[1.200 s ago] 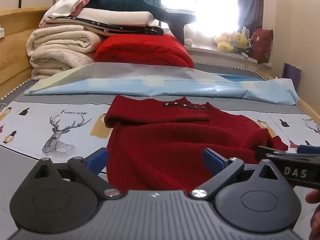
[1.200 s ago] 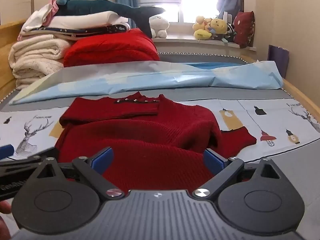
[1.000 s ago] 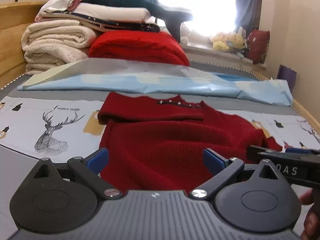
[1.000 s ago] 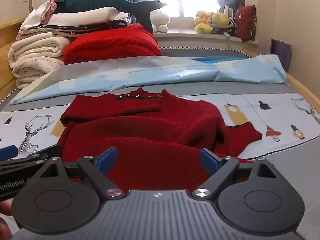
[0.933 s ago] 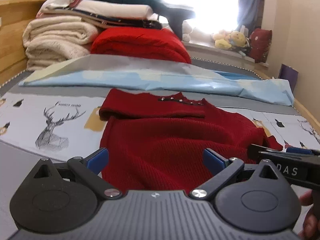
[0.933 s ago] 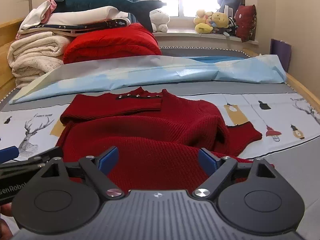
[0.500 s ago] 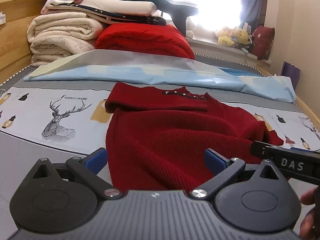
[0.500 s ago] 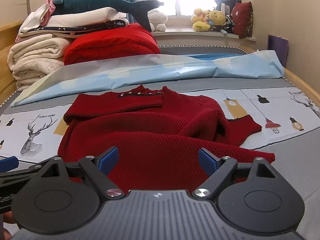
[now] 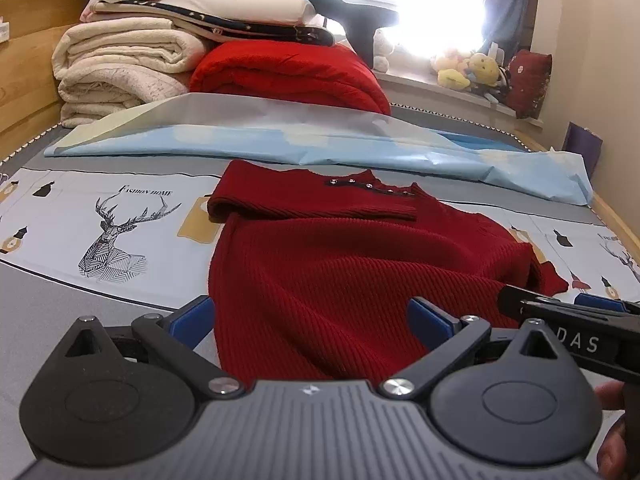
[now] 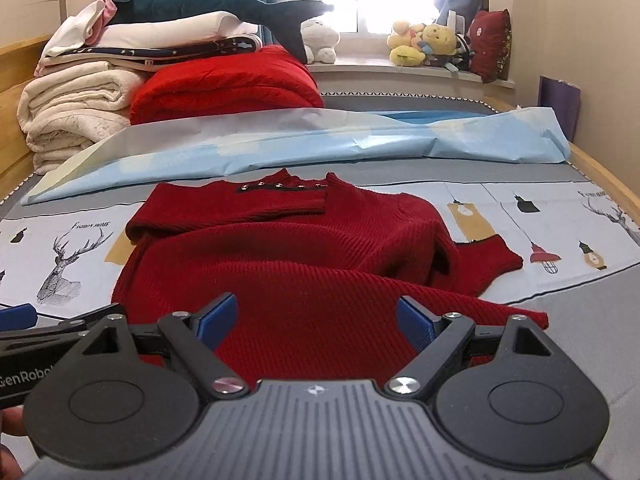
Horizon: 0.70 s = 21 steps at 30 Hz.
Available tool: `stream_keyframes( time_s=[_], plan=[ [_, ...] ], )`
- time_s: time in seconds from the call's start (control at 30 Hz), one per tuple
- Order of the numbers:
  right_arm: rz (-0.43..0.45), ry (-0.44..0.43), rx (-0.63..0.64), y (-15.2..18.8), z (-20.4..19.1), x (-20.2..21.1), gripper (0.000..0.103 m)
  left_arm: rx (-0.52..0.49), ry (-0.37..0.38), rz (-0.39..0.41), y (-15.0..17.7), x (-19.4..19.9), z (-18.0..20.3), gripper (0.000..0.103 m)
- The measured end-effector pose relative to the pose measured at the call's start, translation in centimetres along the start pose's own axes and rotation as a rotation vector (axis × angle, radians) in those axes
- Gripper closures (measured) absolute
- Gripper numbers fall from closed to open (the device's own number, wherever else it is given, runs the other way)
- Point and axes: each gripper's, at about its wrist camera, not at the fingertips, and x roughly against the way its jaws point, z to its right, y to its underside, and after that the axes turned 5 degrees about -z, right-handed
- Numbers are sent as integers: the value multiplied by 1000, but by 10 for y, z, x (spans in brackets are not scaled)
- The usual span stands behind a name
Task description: Fold small clothes
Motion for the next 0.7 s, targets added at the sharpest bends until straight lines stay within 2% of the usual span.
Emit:
stream_keyframes(
  time_s=[0.23,0.7],
  plan=[
    [-5,-29,-33,-1,2,-6,19,-4,-5,-11,0,-5,4,1],
    [16,-18,-14,0,0,-1,23,-16,-5,-8,2,-1,6,1]
  ],
)
